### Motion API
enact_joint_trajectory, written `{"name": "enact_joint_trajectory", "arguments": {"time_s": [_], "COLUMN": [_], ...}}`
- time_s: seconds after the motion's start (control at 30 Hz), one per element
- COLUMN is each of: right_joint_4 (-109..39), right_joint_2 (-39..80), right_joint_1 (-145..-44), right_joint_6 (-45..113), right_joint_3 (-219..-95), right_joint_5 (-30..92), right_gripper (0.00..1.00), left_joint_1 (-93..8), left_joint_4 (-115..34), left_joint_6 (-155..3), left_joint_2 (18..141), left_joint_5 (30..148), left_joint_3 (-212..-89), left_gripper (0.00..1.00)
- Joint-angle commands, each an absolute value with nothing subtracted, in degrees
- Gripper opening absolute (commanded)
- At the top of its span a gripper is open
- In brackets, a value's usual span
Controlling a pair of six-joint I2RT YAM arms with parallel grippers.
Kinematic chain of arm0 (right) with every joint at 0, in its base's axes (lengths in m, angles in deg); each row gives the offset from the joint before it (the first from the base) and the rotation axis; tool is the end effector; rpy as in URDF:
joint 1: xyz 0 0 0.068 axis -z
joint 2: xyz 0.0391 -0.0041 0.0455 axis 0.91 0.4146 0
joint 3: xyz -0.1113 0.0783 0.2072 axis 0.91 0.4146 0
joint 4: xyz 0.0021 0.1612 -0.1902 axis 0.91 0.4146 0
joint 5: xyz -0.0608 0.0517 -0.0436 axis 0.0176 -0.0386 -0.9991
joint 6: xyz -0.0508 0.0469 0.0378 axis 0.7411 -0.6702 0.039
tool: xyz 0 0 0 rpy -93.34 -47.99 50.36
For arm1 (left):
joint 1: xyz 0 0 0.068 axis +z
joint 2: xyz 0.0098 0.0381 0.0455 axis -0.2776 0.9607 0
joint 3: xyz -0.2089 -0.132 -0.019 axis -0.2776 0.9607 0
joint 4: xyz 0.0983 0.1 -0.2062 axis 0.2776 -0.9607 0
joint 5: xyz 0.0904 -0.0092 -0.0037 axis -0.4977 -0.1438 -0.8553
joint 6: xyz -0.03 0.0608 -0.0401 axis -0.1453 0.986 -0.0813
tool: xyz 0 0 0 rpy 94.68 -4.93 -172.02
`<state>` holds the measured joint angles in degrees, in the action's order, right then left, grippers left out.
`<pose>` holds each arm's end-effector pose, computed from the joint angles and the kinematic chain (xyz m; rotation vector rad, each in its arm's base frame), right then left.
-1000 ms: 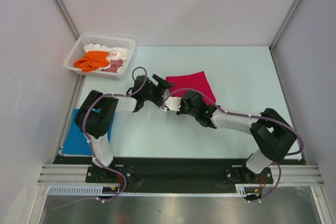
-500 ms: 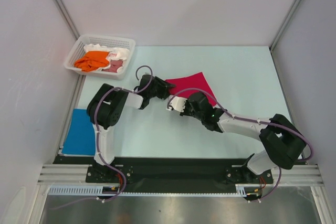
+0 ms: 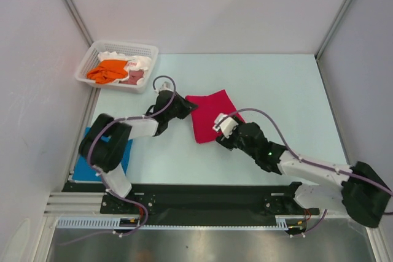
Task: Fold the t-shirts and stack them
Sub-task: Neatly place the folded tshirt to the corner
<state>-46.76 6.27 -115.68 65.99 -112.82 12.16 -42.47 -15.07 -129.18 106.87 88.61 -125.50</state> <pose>0.1880 0.2048 0.1890 -1.1097 1.6478 0.0895 0.3340 -0.1756 0.1244 -0.6593 2.1469 -1.0769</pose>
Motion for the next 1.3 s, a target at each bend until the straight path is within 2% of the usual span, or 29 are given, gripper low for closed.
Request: {"name": "enact_joint_trajectory", "arguments": {"time_s": [0.0, 0.2, 0.4, 0.5, 0.63, 0.8, 0.97, 1.27], "right_joint_4": [-45.87, -38.66, -36.46, -37.43, -37.25, -36.37, -35.84, -32.68], "right_joint_2": [-3.15, -13.61, -14.07, -13.36, -12.22, -12.04, -12.31, -12.22], "right_joint_1": [-115.78, -116.57, -119.37, -120.96, -122.54, -123.69, -124.83, -126.23], "right_joint_6": [54.9, 54.27, 54.27, 54.35, 54.09, 54.0, 54.44, 54.18], "right_joint_3": [-110.17, -110.51, -115.43, -115.96, -116.32, -116.67, -117.55, -118.6], "right_joint_5": [9.57, 8.42, 7.81, 7.11, 5.61, 4.64, 3.59, 2.18], "right_gripper": [0.7, 0.73, 0.72, 0.73, 0.73, 0.73, 0.73, 0.72], "left_joint_1": [-44.68, -45.74, -45.47, -43.72, -38.1, -31.07, -22.12, -14.12], "left_joint_4": [-22.76, -35.42, -49.83, -58.09, -67.24, -68.66, -69.18, -76.21], "left_joint_6": [-115.5, -113.55, -109.24, -110.11, -112.57, -110.83, -110.12, -103.35], "left_joint_2": [93.36, 73.49, 64.43, 63.19, 61.35, 61.25, 66.77, 71.63], "left_joint_5": [78.02, 67.54, 57.43, 53.29, 53.37, 55.04, 64.26, 63.49], "left_joint_3": [-123.33, -113.93, -115.76, -118.92, -122.79, -125.43, -130.61, -143.0], "left_gripper": [0.0, 0.0, 0.0, 0.0, 0.0, 0.0, 0.0, 0.0]}}
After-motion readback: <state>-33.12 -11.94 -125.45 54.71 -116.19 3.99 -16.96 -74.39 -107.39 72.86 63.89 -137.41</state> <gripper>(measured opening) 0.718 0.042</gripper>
